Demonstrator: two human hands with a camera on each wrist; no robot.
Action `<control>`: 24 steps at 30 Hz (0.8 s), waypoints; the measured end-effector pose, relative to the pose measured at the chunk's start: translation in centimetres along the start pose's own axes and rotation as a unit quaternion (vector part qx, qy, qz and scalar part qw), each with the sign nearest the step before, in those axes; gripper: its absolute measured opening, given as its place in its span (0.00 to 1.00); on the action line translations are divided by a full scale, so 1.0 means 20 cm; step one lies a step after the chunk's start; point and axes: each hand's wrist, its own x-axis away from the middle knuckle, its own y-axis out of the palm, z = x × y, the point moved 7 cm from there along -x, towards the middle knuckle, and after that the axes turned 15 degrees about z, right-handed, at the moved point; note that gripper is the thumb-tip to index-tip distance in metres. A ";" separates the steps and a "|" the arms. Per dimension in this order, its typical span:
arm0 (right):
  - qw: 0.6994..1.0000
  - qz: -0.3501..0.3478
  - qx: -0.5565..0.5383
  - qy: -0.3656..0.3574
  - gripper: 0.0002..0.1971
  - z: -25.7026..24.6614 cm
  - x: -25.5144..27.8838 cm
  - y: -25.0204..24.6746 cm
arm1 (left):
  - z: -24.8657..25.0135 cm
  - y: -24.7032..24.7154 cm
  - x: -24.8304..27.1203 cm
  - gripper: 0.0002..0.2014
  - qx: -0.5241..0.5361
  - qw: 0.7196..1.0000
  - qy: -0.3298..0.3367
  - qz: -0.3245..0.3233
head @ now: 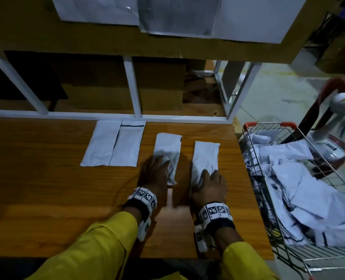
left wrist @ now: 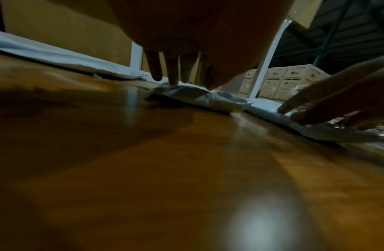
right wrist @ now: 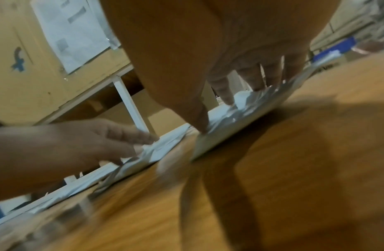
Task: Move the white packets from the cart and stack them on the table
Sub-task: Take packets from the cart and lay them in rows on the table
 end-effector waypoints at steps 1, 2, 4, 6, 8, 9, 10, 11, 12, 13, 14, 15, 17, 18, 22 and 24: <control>1.000 -0.006 -0.001 -0.004 0.39 -0.02 0.00 0.02 | 0.00 0.00 0.01 0.26 0.006 1.000 0.021 0.000; 1.000 -0.027 -0.003 -0.009 0.41 -0.05 0.00 0.03 | -0.02 0.01 0.03 0.26 0.010 0.999 0.037 -0.005; 0.998 -0.061 -0.011 -0.026 0.43 -0.10 -0.01 0.08 | -0.05 0.03 0.06 0.24 0.002 0.999 0.049 -0.020; 0.995 -0.073 -0.048 -0.040 0.43 -0.15 -0.04 0.10 | -0.08 0.04 0.05 0.24 -0.012 0.998 0.057 -0.029; 0.991 -0.082 -0.096 -0.033 0.44 -0.19 -0.06 0.11 | -0.09 0.01 0.02 0.24 -0.018 0.998 0.059 -0.026; 0.988 -0.086 -0.129 -0.013 0.44 -0.20 -0.07 0.11 | -0.10 -0.02 0.01 0.24 -0.018 0.998 0.056 -0.021; 0.984 -0.080 -0.157 0.008 0.44 -0.19 -0.07 0.10 | -0.11 -0.04 0.00 0.24 -0.016 0.998 0.051 -0.017; 0.983 -0.054 -0.173 0.010 0.41 -0.20 -0.07 0.08 | -0.13 -0.06 -0.01 0.24 -0.012 0.999 0.046 -0.009; 0.986 -0.017 -0.167 -0.004 0.35 -0.21 -0.07 0.06 | -0.14 -0.09 -0.02 0.23 -0.004 0.999 0.037 0.002; 0.990 0.011 -0.142 -0.022 0.29 -0.22 -0.06 0.05 | -0.15 -0.11 -0.02 0.22 0.011 0.999 0.029 0.014; 0.994 0.018 -0.101 -0.042 0.26 -0.22 -0.05 0.05 | -0.14 -0.13 -0.02 0.21 0.025 0.999 0.026 0.021; 0.996 0.015 -0.061 -0.058 0.25 -0.23 -0.04 0.06 | -0.14 -0.13 -0.02 0.20 0.033 0.999 0.032 0.022; 0.998 -0.001 -0.021 -0.065 0.26 -0.24 -0.05 0.08 | -0.12 -0.11 0.00 0.20 0.050 0.997 0.060 0.013; 0.997 -0.007 -0.023 -0.069 0.27 -0.26 -0.05 0.08 | -0.12 -0.09 0.02 0.20 0.051 0.996 0.075 0.009; 0.994 -0.033 -0.053 -0.086 0.24 -0.32 -0.09 0.10 | -0.13 -0.02 0.02 0.22 0.021 0.997 0.071 -0.004; 0.993 -0.031 -0.061 -0.095 0.21 -0.35 -0.12 0.11 | -0.14 -0.01 0.00 0.22 0.010 0.998 0.053 -0.017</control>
